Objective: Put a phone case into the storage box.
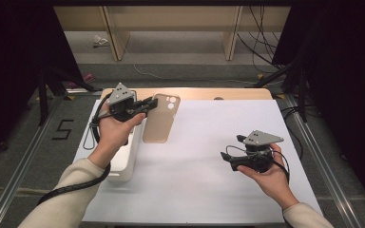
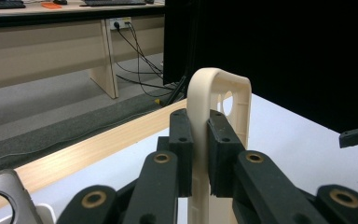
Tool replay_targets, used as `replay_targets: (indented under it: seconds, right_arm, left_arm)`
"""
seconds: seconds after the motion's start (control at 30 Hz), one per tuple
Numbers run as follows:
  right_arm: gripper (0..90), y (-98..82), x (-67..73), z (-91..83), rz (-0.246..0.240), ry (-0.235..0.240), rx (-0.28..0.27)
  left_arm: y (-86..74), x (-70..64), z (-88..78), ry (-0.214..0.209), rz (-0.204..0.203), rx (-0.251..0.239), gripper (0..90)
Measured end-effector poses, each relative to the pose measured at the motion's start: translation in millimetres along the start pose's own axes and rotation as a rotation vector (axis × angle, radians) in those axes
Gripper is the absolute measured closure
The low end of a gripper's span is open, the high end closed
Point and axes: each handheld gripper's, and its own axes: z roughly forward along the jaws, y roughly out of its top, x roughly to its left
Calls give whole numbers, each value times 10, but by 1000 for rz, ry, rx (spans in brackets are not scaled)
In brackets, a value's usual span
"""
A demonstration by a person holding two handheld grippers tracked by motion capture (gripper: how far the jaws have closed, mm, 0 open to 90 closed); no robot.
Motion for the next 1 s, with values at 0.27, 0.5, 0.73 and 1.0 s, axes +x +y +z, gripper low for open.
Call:
replay_targets:
  seconds: [0.27, 0.5, 0.73, 1.0]
  right_arm:
    - [162, -43, -71, -81, 24, -27, -13]
    - [162, -52, -116, -138, 52, -58, -49]
    - [162, -56, -118, -135, 56, -60, -55]
    - [162, -62, -127, -140, 64, -65, -58]
  left_arm:
    - [21, 56, -54, 12, 1, -5, 817]
    - [40, 99, -95, 21, -1, -12, 817]
    - [51, 162, -141, 31, -4, -17, 817]
    - [69, 274, -218, 54, -6, -27, 817]
